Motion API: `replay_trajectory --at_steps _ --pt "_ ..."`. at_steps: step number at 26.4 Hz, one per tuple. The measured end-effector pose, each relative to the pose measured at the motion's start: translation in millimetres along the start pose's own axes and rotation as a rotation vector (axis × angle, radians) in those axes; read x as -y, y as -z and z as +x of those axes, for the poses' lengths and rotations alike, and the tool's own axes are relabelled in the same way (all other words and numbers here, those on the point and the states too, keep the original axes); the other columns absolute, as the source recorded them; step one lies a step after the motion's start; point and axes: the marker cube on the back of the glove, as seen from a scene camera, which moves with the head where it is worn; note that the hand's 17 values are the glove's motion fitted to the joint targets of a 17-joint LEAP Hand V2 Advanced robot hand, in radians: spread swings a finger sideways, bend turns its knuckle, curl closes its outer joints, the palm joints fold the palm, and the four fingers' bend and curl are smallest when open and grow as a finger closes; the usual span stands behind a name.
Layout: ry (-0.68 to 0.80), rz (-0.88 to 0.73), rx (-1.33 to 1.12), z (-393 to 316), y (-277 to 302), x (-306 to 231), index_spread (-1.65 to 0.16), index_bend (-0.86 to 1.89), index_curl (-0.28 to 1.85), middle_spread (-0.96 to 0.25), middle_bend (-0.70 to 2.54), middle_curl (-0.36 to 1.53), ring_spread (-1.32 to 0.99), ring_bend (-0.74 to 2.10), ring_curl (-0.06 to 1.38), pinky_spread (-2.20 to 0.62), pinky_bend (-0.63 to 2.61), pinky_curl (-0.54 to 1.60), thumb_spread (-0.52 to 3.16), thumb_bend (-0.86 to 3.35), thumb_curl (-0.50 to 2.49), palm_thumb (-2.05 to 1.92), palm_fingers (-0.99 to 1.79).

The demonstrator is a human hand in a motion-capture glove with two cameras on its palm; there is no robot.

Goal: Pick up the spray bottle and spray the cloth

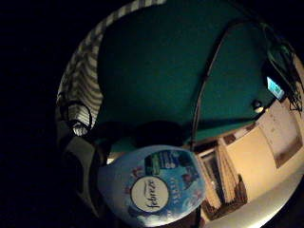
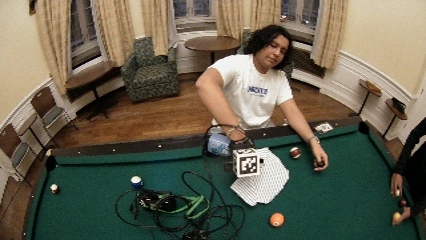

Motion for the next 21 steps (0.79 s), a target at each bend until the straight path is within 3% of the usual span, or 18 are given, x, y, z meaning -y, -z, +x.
replay_trajectory --at_steps 6,11,21 --pt "0.025 0.024 0.026 -1.6 17.8 -10.1 -0.31 0.19 0.47 -0.19 0.44 0.46 -0.18 0.44 0.41 0.04 0.13 0.18 0.95 -0.03 0.45 0.72 1.14" --pt "0.11 0.174 0.103 -3.1 71.1 -50.1 -0.31 0.19 0.47 -0.19 0.44 0.46 -0.18 0.44 0.41 0.04 0.13 0.18 0.95 -0.03 0.45 0.72 1.14" --pt "0.474 0.513 0.448 -27.9 160.3 -148.8 -0.31 0.19 0.47 -0.19 0.44 0.46 -0.18 0.44 0.41 0.04 0.13 0.18 0.95 -0.03 0.45 0.72 1.14"
